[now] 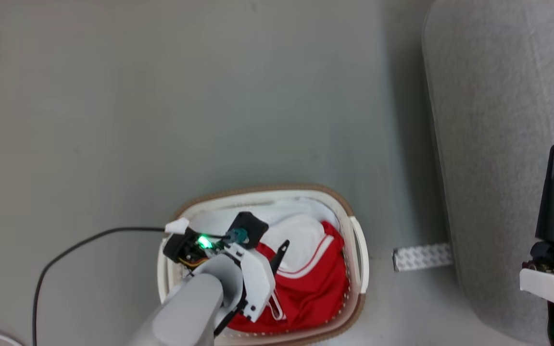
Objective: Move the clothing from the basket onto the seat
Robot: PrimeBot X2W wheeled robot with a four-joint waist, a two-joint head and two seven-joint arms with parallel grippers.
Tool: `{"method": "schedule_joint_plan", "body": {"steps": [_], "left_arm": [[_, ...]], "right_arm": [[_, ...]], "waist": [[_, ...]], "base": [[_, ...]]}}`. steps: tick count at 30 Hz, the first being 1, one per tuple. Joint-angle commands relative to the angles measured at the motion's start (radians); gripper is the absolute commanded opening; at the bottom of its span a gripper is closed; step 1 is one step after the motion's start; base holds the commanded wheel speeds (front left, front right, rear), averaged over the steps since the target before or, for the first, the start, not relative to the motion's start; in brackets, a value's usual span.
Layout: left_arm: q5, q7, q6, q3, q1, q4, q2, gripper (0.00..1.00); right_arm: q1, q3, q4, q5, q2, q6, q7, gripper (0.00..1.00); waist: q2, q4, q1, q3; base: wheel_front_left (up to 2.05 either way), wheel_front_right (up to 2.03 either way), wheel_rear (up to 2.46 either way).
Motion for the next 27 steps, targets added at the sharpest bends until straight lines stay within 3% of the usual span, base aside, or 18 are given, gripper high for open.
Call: {"method": "schedule_joint_plan", "body": {"steps": [1,13,27], "left_arm": [[-0.012,0.006,-0.003,-0.006,-0.024,0.022,0.001,1.00],[-0.121,0.054,-0.002,-0.114,-0.142,0.189,-0.006,1.00],[-0.266,0.041,-0.003,-0.227,-0.206,0.269,-0.009,1.00]], "right_arm": [[-0.020,0.002,-0.012,0.008,-0.001,-0.002,0.000,1.00],[-0.014,-0.019,-0.097,-0.010,-0.001,-0.002,0.000,1.00],[0.021,-0.030,-0.141,-0.020,-0.001,-0.002,0.000,1.00]], "waist": [[0.0000,-0.025,-0.0004,0.078],[0.0000,-0.028,-0.0004,0.236],[0.0000,-0.051,-0.0004,0.295]], "base": [[0.00,0.00,0.00],[0.00,0.00,0.00],[0.00,0.00,0.00]]}}
